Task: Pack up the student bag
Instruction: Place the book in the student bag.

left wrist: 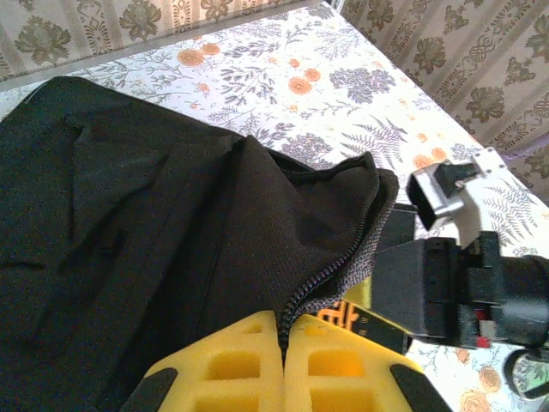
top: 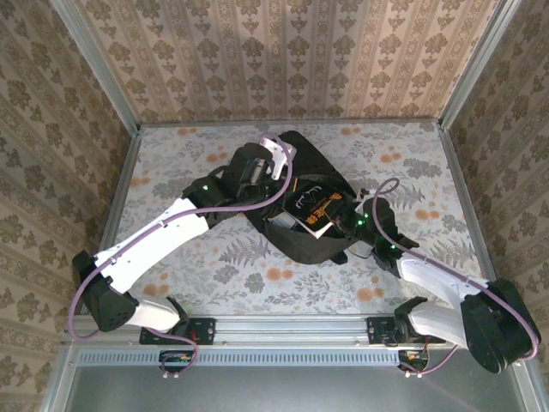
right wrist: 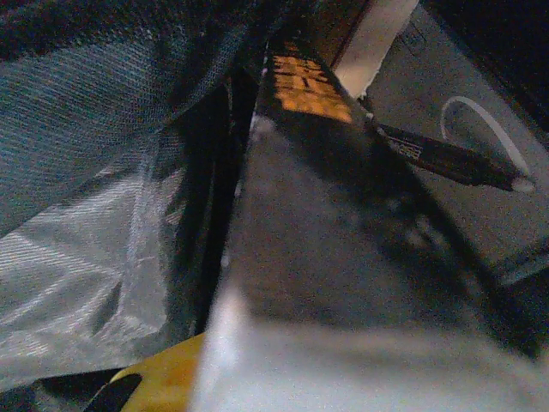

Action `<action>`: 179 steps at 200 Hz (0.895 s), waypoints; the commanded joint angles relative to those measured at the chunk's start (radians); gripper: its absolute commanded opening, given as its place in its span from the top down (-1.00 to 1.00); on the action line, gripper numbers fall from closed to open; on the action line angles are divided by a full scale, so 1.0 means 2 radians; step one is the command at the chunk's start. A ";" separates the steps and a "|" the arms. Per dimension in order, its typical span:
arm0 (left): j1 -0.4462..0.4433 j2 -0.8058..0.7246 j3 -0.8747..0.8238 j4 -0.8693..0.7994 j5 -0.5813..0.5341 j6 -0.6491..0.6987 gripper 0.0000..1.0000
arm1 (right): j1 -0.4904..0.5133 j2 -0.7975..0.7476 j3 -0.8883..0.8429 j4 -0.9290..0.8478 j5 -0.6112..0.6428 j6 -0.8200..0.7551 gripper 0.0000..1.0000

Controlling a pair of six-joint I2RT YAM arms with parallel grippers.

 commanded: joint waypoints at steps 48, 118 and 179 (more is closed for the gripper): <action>0.003 -0.028 -0.003 0.045 0.031 -0.018 1.00 | 0.066 0.143 0.104 0.120 0.118 -0.035 0.96; 0.017 -0.038 -0.030 0.045 0.022 -0.023 1.00 | 0.082 0.310 0.195 0.187 0.062 -0.038 0.22; 0.029 -0.058 -0.071 0.050 0.020 -0.031 1.00 | 0.083 0.184 0.112 0.124 0.026 -0.156 -0.10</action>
